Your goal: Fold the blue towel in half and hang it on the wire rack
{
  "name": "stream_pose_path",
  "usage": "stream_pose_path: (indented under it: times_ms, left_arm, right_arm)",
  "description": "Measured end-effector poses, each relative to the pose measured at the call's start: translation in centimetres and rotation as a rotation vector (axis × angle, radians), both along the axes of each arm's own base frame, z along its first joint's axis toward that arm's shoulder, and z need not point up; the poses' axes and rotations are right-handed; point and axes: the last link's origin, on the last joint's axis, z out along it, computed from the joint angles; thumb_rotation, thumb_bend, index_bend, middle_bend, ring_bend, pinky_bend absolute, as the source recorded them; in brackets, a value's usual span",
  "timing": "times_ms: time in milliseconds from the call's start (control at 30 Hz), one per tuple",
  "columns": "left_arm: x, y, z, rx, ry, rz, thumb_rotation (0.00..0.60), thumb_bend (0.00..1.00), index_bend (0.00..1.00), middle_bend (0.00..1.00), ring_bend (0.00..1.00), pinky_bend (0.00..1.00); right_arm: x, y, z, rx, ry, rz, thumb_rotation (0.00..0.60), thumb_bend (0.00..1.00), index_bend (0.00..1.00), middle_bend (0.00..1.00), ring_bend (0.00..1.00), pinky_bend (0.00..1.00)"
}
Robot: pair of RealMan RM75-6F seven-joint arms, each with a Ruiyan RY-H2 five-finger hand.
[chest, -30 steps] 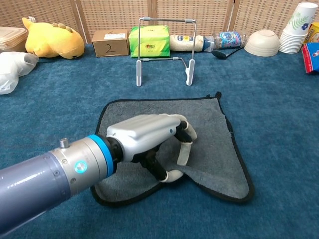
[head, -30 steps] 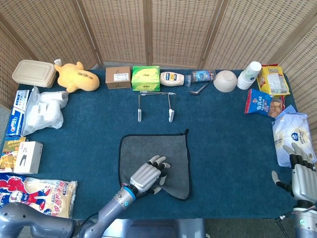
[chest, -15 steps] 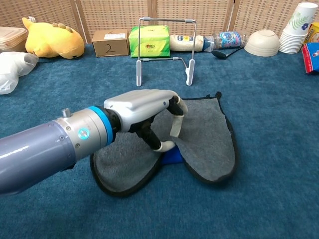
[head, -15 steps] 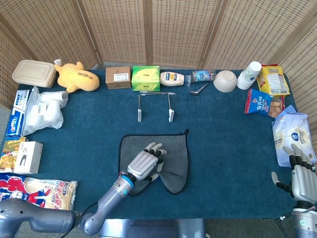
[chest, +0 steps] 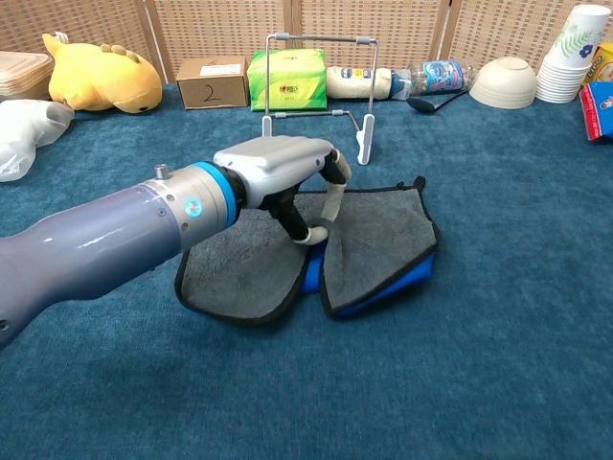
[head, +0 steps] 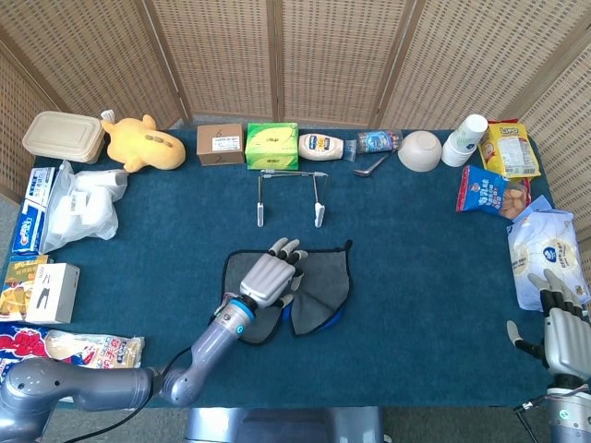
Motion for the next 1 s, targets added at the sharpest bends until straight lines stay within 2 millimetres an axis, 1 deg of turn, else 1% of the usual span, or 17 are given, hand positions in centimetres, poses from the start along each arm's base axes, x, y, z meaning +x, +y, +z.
stream_pose_path:
  times_ms: [333, 633, 933, 1000]
  left_arm:
    - [0.4, 1.9, -0.7, 0.035, 0.022, -0.014, 0.600, 0.45, 0.59, 0.19, 0.00, 0.00]
    - [0.3, 3.7, -1.6, 0.063, 0.054, -0.004, 0.600, 0.45, 0.58, 0.18, 0.00, 0.00]
    - [0.9, 4.9, -2.7, 0.067, 0.060, -0.002, 0.600, 0.45, 0.58, 0.18, 0.00, 0.00]
    - [1.0, 5.0, -2.9, 0.067, 0.057, -0.001, 0.600, 0.45, 0.57, 0.17, 0.00, 0.00]
  right_arm:
    - [-0.2, -0.1, 0.0, 0.000, -0.003, -0.005, 0.600, 0.33, 0.12, 0.03, 0.00, 0.00]
    - [-0.3, 0.1, 0.1, -0.002, -0.001, -0.015, 0.600, 0.33, 0.12, 0.03, 0.00, 0.00]
    - [-0.4, 0.3, 0.2, -0.005, 0.001, -0.023, 0.600, 0.33, 0.12, 0.03, 0.00, 0.00]
    - [-0.4, 0.3, 0.3, -0.007, 0.001, -0.024, 0.600, 0.33, 0.12, 0.03, 0.00, 0.00]
